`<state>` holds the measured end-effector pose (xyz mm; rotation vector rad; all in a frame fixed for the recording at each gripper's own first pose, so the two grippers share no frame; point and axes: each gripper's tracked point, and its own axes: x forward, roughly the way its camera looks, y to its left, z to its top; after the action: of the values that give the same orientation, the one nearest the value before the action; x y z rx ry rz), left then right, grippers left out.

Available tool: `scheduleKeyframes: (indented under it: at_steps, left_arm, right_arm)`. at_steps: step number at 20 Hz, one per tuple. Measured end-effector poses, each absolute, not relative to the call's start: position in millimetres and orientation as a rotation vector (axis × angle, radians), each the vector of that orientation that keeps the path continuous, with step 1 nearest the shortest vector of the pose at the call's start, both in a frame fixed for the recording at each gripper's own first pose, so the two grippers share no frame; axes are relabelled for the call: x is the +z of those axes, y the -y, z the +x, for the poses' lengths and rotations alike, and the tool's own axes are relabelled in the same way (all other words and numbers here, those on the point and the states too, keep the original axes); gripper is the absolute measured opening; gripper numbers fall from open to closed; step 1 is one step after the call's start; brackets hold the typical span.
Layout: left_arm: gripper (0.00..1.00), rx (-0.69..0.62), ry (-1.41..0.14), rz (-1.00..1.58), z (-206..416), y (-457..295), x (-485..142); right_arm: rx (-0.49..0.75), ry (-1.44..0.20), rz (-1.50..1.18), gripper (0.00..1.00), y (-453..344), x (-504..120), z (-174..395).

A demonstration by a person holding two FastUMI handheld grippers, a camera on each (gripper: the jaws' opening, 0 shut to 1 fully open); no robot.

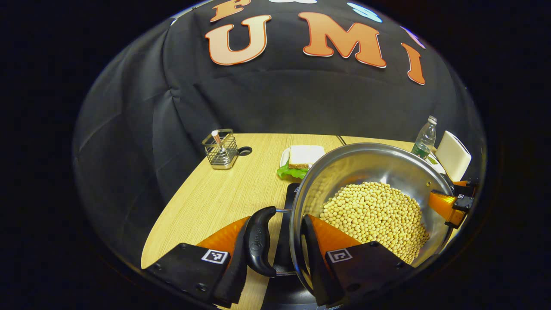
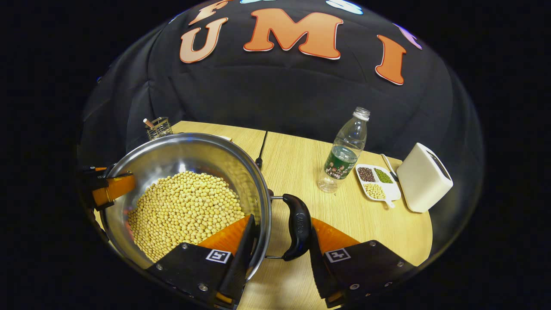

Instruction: First push the handle of the pot to place it horizontally, then grasp the pot with both hands and set it on the induction cooktop.

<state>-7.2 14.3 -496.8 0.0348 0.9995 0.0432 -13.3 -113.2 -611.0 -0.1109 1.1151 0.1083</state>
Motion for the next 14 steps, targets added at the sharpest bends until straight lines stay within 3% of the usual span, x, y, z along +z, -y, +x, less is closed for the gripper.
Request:
scheduleKeyframes:
  at_steps: [5,6,7,8,9,14]
  left_arm:
    - [0.66,0.047,-1.029,0.028,-9.8,-14.4,-497.8]
    - [0.69,0.047,-1.032,0.029,-9.7,-14.3,-498.0]
    - [0.67,0.046,-1.030,0.028,-8.5,-13.7,-497.3]
    - [0.66,0.047,-1.030,0.030,-8.3,-14.4,-498.4]
    - [0.66,0.044,-1.030,0.033,-9.2,-14.0,-500.3]
    - [0.69,0.040,-1.028,0.019,-9.7,-12.8,-501.7]
  right_arm:
    - [0.104,-1.136,-0.112,0.65,112.1,-609.9,-13.8]
    - [0.102,-1.138,-0.110,0.60,112.5,-608.5,-13.8]
    - [0.094,-1.130,-0.105,0.65,112.6,-605.9,-10.7]
    - [0.095,-1.129,-0.106,0.60,113.3,-606.6,-10.9]
    - [0.096,-1.133,-0.105,0.65,113.7,-606.1,-11.7]
    - [0.104,-1.130,-0.099,0.65,115.4,-608.0,-12.1]
